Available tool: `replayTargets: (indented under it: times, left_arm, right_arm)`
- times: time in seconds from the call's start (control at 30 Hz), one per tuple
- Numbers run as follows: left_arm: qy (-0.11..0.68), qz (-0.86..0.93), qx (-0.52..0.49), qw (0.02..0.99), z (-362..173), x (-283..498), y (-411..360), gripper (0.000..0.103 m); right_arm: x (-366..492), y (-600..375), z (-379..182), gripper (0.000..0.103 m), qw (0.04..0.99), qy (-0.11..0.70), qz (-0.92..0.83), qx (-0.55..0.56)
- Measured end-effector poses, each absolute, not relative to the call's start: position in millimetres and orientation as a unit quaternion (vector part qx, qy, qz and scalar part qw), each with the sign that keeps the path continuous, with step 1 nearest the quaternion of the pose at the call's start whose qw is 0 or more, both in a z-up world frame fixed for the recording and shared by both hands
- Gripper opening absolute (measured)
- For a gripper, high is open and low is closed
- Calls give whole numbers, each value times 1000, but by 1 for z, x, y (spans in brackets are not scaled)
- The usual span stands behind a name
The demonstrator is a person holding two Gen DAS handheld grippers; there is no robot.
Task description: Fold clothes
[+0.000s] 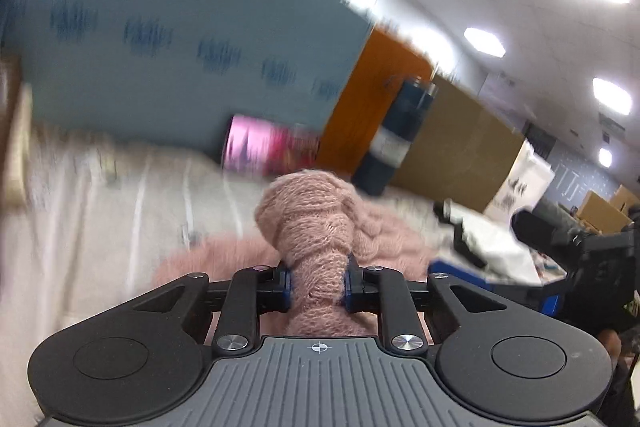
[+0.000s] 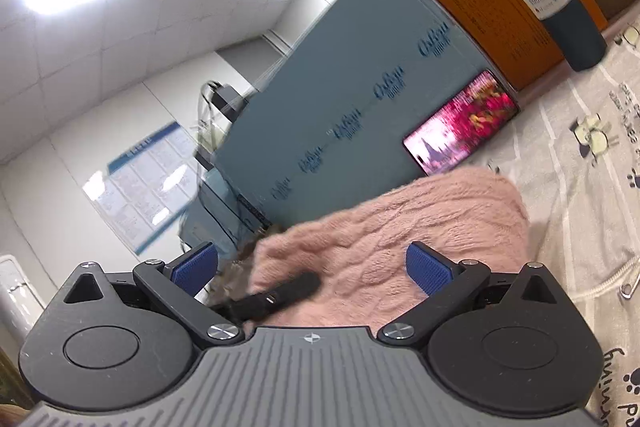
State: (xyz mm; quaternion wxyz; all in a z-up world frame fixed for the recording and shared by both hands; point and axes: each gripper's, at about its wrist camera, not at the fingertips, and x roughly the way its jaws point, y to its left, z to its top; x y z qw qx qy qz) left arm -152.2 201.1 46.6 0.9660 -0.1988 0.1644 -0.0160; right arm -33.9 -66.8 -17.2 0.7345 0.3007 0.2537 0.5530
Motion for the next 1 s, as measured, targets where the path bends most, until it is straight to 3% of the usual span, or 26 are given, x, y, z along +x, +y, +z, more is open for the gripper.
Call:
replayTargets:
  times: [0.1,0.33,0.57,0.7,0.77,0.87,1.0]
  left_arm:
    - [138,9,-192,971,57,-163,213,20]
    - [212,60,-215,951,30,-142,235,22]
    - [219,57,-197,954,21,-134,230,28]
    - [211,69,-169,960,20,-137,223,34]
    - [203,77,-185,959,23,-141,226,58]
    - [194,88,-228,950,26,-147,232,84]
    - [213,83,-317,921,21,-149,246,90]
  right_arm:
    - [-35,-71,-15,102,715,240,574,318]
    - [-36,-60,-17,102,694,266,599,300]
    - [-30,-40,-30,100,746,322,532,237]
    - [-32,-41,-31,100,749,313,533,237]
    - [-33,-48,-29,100,749,293,535,259]
    - [-35,-59,-26,102,764,260,519,282]
    - [-29,-60,-28,102,806,267,451,277]
